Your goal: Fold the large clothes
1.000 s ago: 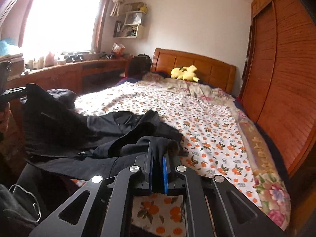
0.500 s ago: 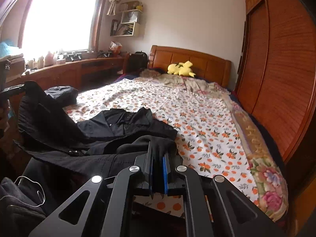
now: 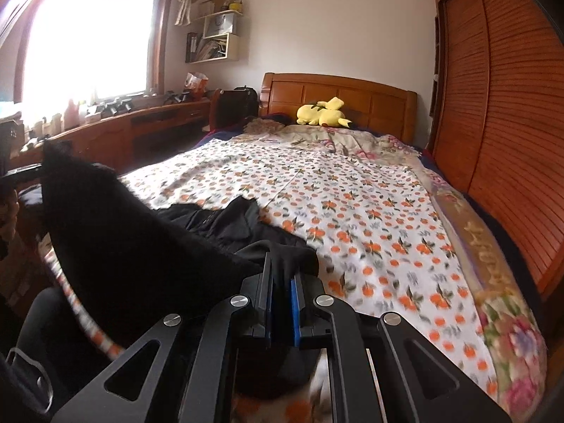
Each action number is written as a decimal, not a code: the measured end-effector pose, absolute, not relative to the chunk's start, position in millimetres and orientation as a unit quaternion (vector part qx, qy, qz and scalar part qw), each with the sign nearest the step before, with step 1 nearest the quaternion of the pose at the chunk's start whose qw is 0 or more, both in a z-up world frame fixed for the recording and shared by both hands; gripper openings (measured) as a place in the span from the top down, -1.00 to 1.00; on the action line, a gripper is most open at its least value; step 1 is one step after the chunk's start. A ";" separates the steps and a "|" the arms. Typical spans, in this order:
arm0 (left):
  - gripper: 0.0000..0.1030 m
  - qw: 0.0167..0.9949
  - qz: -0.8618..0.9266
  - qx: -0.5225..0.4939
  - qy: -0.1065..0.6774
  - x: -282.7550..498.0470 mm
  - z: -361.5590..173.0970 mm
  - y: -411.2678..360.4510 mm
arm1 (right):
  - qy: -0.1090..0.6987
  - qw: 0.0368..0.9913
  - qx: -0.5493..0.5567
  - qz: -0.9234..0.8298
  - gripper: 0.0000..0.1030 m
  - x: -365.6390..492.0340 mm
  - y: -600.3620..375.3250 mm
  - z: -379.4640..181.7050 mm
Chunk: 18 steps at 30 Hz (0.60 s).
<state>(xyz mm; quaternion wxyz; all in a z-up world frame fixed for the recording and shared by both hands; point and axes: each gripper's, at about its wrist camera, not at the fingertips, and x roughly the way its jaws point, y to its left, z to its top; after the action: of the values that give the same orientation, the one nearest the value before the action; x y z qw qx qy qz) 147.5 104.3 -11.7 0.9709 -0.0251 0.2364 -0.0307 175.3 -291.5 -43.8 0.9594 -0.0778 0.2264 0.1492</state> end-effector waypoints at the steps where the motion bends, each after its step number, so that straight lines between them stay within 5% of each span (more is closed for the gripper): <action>1: 0.91 0.971 -0.028 -0.023 0.237 164.7 -12.0 104.5 | 0.226 0.960 -0.079 0.147 0.87 188.2 -291.1 -44.8; 18: 0.90 0.959 0.036 0.019 0.281 412.1 -39.5 111.3 | 0.286 0.950 -0.079 0.099 0.87 426.9 -287.3 -91.3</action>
<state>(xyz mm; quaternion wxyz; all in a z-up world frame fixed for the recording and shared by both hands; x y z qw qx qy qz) 412.1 111.3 -39.5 0.9589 0.0193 0.2808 0.0359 426.9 -287.3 -91.3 0.9498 -0.0785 0.2859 0.0993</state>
